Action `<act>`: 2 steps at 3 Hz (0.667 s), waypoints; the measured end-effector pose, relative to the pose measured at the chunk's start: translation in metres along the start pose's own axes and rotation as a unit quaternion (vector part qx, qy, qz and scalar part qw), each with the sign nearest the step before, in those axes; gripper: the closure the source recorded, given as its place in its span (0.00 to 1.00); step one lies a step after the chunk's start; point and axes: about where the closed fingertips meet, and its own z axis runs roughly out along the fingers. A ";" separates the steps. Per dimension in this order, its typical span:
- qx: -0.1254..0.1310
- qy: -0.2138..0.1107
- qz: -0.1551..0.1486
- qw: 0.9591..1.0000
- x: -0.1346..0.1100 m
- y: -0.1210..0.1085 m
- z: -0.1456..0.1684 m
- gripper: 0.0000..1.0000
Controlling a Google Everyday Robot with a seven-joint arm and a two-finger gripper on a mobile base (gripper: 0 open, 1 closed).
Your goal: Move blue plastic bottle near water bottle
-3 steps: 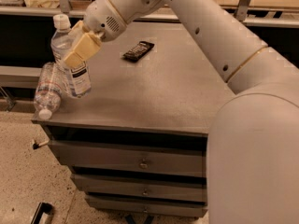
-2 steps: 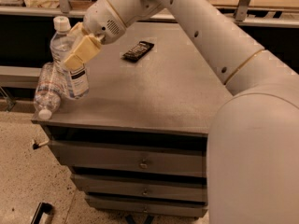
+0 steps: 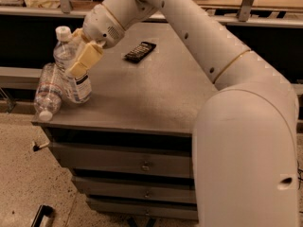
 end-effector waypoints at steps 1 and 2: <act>0.000 0.000 -0.001 1.000 -0.001 -0.002 0.002 0.10; 0.002 -0.002 -0.001 1.000 -0.002 -0.004 0.004 0.00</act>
Offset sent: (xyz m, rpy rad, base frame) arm 0.0005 0.0029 -0.0005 0.0016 -0.0019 0.0011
